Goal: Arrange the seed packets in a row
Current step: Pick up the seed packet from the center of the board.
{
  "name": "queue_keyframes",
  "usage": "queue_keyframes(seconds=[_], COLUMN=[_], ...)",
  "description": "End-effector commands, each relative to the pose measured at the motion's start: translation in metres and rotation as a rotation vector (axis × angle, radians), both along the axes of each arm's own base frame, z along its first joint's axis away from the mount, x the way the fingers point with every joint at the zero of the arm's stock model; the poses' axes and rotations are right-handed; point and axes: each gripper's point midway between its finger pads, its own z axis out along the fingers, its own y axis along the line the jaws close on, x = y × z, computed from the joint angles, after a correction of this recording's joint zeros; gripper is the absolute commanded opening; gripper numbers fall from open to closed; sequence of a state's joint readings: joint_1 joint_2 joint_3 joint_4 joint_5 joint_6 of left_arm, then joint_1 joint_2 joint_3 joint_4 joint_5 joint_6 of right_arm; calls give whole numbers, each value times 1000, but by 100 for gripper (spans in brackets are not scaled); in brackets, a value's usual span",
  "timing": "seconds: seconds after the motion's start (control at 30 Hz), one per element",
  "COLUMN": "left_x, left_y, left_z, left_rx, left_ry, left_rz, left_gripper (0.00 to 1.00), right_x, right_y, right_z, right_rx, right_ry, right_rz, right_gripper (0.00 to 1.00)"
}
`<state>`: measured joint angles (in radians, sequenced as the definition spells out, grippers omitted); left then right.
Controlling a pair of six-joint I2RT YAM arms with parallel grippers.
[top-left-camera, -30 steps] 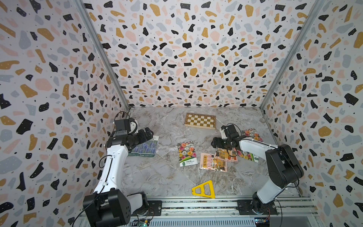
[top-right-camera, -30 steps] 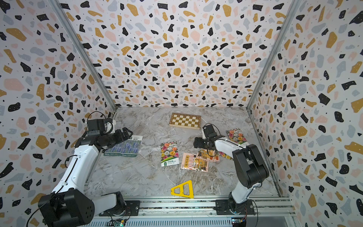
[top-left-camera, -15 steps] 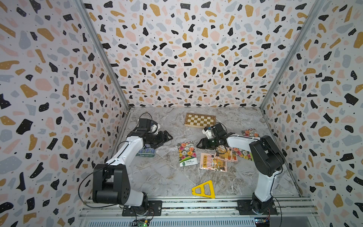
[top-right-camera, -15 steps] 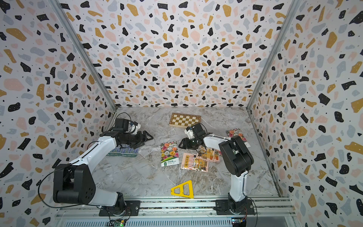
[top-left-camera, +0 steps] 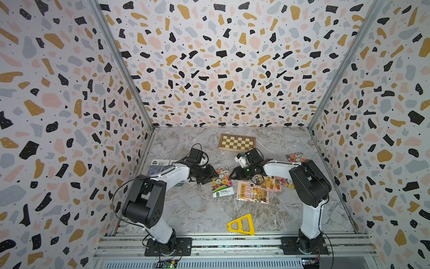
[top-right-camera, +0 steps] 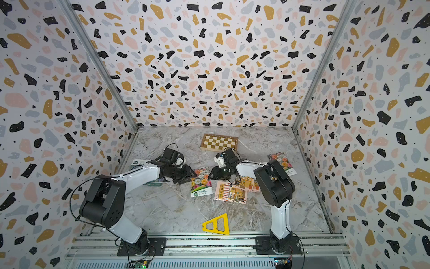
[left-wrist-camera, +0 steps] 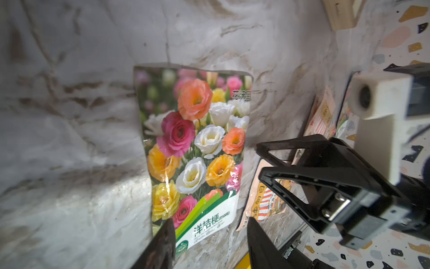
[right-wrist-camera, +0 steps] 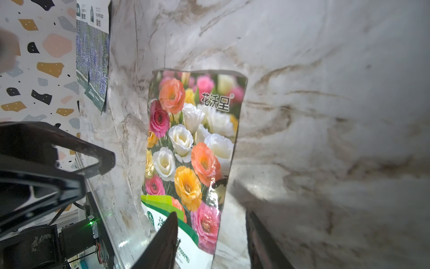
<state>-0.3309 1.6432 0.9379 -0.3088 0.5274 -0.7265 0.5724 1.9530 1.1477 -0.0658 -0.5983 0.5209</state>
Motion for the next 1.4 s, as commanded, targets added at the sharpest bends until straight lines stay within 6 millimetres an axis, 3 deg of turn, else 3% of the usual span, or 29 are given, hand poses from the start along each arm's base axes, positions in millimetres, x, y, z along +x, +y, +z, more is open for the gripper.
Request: queue_keyframes(seconds=[0.0,0.37,0.77,0.9,1.1,1.37], left_x=[0,-14,-20,-21,-22,-13], left_y=[3,2,3,4,7,4], left_z=[-16,-31,-47,-50,-55,-46], left_rx=[36,12,10,20,34,-27], left_ry=[30,81,118,120,126,93], left_rz=[32,11,12,11,2,-2], left_gripper=[46,42,38,30,24,28], right_x=[2,-5,-12,-13,-12,-21], right_y=[3,7,16,26,46,51], right_z=[6,-1,-15,-7,24,40], right_rx=[15,2,21,87,223,310], right_ry=[-9,2,48,65,72,93], right_rz=[-3,22,53,88,164,203], right_gripper=[47,36,33,33,38,42])
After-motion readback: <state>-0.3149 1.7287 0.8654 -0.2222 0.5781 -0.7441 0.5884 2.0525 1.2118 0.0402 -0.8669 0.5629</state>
